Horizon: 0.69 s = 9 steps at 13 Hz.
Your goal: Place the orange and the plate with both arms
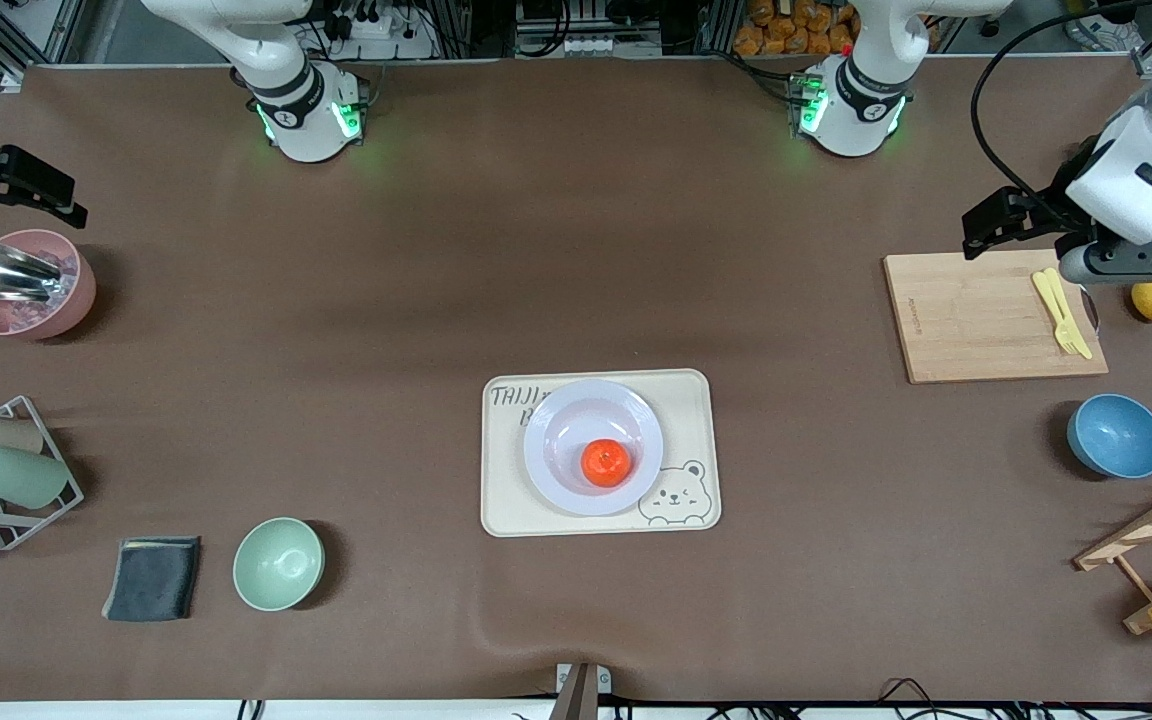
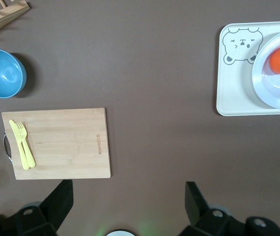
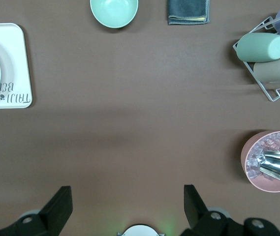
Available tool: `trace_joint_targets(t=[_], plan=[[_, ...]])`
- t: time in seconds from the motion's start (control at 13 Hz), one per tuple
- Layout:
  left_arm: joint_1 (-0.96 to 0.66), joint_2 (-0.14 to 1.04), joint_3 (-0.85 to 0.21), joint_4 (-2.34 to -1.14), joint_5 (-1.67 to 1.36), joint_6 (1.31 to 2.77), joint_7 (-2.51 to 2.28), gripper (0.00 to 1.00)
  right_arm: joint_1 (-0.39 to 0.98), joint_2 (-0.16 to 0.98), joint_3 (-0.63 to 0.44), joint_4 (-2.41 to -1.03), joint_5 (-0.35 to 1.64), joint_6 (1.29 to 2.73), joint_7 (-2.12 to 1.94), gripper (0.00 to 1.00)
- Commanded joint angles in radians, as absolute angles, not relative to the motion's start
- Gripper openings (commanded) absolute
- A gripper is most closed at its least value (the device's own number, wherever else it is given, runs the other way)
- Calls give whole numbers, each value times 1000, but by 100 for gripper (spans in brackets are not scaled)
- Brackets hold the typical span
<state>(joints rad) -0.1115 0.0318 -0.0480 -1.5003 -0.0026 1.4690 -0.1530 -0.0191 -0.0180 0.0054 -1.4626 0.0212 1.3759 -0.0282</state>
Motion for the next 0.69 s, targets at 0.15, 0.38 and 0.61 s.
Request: trace_joint_targets(t=[0.15,0.38,0.61], plan=[[-107,26,-55,-1499,2,1483,-126,100,-25,-25,25,-1471,-6,1388,-12,100],[-106,21,-55,-1500,0,1497,-124,100,-26,-23,25,-1471,-8,1399,-14,100],[-107,18,-60,-1502,0,1509,-124,100,-28,-21,23,-1471,-6,1410,-17,100]])
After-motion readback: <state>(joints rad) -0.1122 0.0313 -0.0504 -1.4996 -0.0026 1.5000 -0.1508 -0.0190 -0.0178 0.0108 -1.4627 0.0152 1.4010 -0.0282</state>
